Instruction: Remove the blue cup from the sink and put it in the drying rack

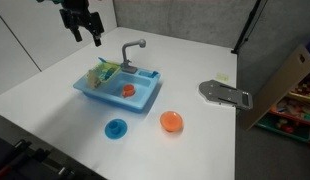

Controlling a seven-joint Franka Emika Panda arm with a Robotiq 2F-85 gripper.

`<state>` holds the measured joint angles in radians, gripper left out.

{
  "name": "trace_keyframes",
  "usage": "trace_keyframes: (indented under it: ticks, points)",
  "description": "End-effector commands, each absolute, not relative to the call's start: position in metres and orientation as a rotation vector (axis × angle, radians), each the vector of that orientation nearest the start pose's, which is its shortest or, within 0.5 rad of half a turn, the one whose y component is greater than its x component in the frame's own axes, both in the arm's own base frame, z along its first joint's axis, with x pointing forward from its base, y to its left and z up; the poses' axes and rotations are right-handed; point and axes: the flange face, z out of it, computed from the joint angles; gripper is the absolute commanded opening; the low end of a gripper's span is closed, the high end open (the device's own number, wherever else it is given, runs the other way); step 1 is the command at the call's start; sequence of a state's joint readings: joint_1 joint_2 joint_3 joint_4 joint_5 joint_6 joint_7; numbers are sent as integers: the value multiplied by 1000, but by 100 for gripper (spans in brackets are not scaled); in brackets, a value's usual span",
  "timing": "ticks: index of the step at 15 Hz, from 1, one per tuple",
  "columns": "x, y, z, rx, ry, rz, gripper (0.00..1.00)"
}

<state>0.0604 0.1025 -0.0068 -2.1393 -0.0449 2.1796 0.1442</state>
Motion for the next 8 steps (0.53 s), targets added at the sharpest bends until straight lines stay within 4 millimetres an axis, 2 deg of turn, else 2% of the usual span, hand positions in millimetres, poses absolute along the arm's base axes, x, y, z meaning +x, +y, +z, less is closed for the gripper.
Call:
trace_keyframes:
  ticks: [1,8]
  points:
    - [514,8,389,-3167,124,115,100]
    - [464,-16,469,-3158,197,97,100]
